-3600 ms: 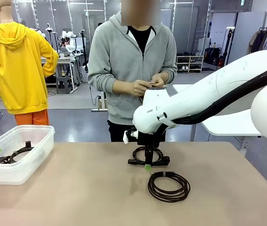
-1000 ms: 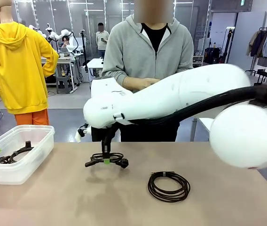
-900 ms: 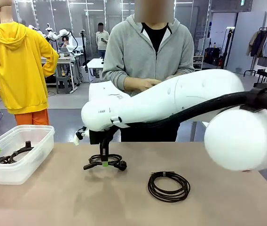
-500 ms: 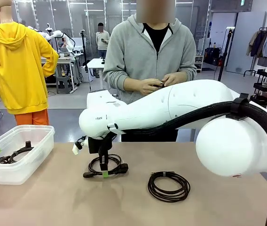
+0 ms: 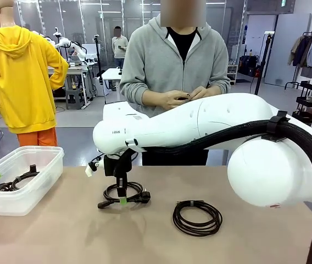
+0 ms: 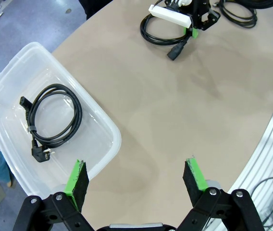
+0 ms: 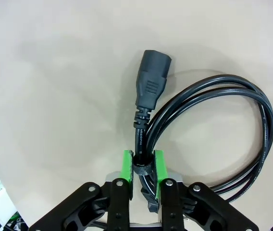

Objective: Organize and store the cables.
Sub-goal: Place the Power Cable into the Organizing box.

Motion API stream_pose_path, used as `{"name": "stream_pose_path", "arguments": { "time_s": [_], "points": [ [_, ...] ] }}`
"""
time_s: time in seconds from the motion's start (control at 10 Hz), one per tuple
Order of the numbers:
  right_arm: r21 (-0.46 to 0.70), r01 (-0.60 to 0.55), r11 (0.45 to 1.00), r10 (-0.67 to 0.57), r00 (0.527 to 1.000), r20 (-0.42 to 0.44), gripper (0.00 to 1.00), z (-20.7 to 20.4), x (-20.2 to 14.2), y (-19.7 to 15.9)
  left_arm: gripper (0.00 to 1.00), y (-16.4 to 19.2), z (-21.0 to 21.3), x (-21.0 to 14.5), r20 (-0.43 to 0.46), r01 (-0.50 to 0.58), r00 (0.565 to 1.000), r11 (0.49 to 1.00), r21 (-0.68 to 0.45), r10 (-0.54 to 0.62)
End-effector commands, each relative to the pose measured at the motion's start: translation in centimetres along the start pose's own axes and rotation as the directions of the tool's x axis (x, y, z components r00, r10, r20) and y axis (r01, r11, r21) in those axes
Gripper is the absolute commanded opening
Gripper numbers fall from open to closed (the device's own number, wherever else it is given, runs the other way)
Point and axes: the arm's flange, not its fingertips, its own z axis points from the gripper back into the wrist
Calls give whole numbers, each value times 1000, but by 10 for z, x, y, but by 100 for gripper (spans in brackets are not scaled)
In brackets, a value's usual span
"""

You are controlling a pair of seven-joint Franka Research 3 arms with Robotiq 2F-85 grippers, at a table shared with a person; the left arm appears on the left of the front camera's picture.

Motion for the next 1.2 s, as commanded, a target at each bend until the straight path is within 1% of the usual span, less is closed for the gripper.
{"name": "stream_pose_path", "arguments": {
  "time_s": [0.0,0.1,0.2,0.3,0.4,0.5,0.6,0.7,0.8,0.9,1.0,1.1],
  "points": [
    [28,6,1000,-6,1000,8,53,6,5,-4,100,-1,0,2,-2,-9,1000,1000,7,9],
    [32,8,999,-9,1000,27,72,12,1,-3,100,-1,0,2,-2,-9,1000,1000,7,9],
    [29,17,999,-18,999,41,83,18,-6,-1,100,-1,0,2,-2,-9,1000,1000,7,9],
    [34,22,999,-24,998,62,100,24,-15,0,100,-1,0,2,-2,-9,1000,1000,7,9],
    [37,25,999,-28,996,82,100,31,-24,0,100,0,0,0,0,0,1000,1000,0,0],
    [32,28,999,-31,994,107,100,40,-35,1,100,-17,39,-6,30,91,995,992,86,-94],
    [30,37,999,-41,989,139,89,53,-52,4,100,-37,65,6,-16,156,988,976,152,-155],
    [17,53,998,-56,980,189,98,69,-76,7,100,-49,69,26,-30,213,977,964,158,-211],
    [-6,72,997,-68,964,258,100,88,-107,16,100,-56,63,47,-45,262,965,955,140,-259],
    [-30,117,993,-102,942,319,100,107,-146,28,100,-58,54,69,-86,296,954,945,135,-287],
    [-33,151,988,-125,906,404,100,125,-192,48,100,-63,40,95,-135,344,934,935,86,-331],
    [-78,164,983,-111,884,455,100,138,-234,67,100,-65,24,120,-187,380,914,922,80,-360]
  ]
}}
